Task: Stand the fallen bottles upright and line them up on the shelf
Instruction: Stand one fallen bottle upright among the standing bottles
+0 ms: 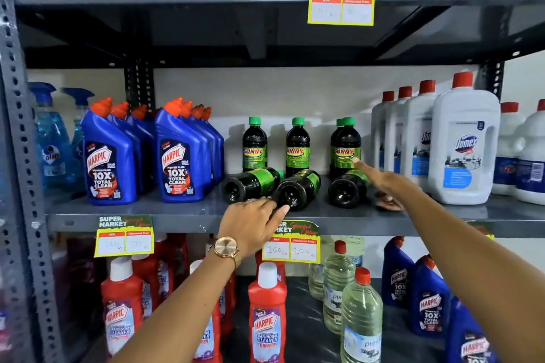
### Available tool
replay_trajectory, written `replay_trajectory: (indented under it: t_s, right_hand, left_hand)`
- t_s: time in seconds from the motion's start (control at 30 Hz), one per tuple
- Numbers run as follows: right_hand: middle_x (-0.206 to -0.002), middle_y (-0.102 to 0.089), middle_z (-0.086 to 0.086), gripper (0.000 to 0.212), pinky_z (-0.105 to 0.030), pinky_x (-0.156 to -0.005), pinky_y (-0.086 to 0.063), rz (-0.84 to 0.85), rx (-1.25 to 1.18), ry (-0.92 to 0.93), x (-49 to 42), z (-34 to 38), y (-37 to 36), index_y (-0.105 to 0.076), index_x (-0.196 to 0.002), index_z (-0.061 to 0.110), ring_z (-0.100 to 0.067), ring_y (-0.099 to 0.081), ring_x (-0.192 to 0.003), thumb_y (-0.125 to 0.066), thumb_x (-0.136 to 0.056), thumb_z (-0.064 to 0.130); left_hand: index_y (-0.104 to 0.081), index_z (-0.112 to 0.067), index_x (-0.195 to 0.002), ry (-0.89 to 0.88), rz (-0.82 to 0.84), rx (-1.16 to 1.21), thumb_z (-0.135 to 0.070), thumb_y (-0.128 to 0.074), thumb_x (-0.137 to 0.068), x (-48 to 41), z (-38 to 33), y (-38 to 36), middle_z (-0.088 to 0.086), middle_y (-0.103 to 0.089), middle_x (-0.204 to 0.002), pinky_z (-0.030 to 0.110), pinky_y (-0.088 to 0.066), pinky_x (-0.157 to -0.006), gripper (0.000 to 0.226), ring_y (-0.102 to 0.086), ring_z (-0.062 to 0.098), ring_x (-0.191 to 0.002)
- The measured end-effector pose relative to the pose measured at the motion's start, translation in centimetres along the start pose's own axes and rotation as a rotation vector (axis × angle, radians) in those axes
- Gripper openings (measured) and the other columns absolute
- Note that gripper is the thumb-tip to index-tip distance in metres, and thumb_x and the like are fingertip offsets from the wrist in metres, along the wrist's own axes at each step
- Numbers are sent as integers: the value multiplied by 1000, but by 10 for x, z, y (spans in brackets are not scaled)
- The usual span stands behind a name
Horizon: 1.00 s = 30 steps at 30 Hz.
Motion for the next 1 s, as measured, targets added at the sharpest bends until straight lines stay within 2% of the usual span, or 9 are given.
replay_trajectory:
  t_s: [0.07,0.13,0.2,0.27,0.4,0.5,0.6,0.77,1.0]
  right_hand:
    - [-156,-33,-20,121,-29,-89,-50,105,-38,-88,-2,9,-2,-23,-156,14,-30,-54,-129,-37,-66,93]
    - [-145,-47,-20,117,-19,-55,-50,135,-88,-145,-11,14,-2,-33,-150,9,-21,-69,-97,-50,-65,88]
    - [-130,-61,-19,108,-18,-44,-44,127,-117,-135,-18,14,-7,-47,-139,4,-21,-67,-69,-60,-63,80]
    - [-122,-65,-15,102,-23,-55,-47,61,-149,-119,-18,7,-10,-54,-131,5,-24,-64,-69,-62,-61,78]
    - [-137,-58,-17,119,-39,-100,-45,-245,-247,-130,-8,-10,-17,-51,-137,8,-37,-57,-121,-55,-50,88]
    - [-133,-59,-23,107,-44,-96,-45,-419,-346,-49,-3,-13,-21,-58,-124,5,-40,-56,-122,-53,-56,87]
    - [-108,-67,-22,76,-46,-95,-46,-512,-407,147,2,-6,-19,-62,-81,9,-41,-60,-110,-56,-62,82]
    - [-111,-67,-24,81,-43,-92,-46,-610,-264,354,9,3,-23,-61,-106,-1,-41,-60,-110,-65,-70,72]
    - [-115,-68,-15,57,-31,-79,-54,-339,-357,324,3,5,-27,-58,-117,2,-30,-64,-104,-77,-73,33]
  left_hand:
    - [-69,-19,-80,1,-53,6,-49,-20,-96,0,-1,-1,-4,-71,-76,30,-49,-54,60,-67,15,-69]
    - [-69,-19,-75,-30,-96,4,-43,-26,-96,2,0,-4,-4,-71,-71,28,-49,-51,54,-67,15,-64]
    - [-71,-17,-75,-58,-132,-6,-37,-30,-96,4,2,-7,-3,-73,-73,30,-51,-52,50,-69,16,-67]
    - [-72,-15,-75,-62,-179,-35,-32,-34,-96,3,5,-11,-1,-74,-75,31,-53,-55,47,-70,18,-69]
    - [-71,-14,-71,-84,-246,-71,-27,-39,-95,2,4,-14,0,-73,-70,29,-51,-51,42,-68,19,-62]
    - [-67,-16,-65,-44,-291,-68,-25,-41,-93,3,1,-14,-3,-68,-62,26,-46,-48,39,-63,18,-53]
    - [-63,-16,-59,-5,-294,-67,-24,-42,-93,2,-1,-16,-3,-64,-56,25,-42,-45,40,-59,19,-47]
    - [-62,-15,-58,18,-281,-50,-24,-41,-93,3,-2,-14,-2,-63,-54,26,-42,-44,42,-58,19,-46]
    - [-62,-15,-57,49,-250,-18,-24,-38,-94,2,-3,-15,-3,-63,-53,25,-40,-45,45,-57,18,-45]
Point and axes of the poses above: each hand's wrist, its own x-axis away from the middle knuckle, its own y-axis out of the back of the hand, z = x × y, the point moved 1 cm from there along -x, towards the middle knuckle
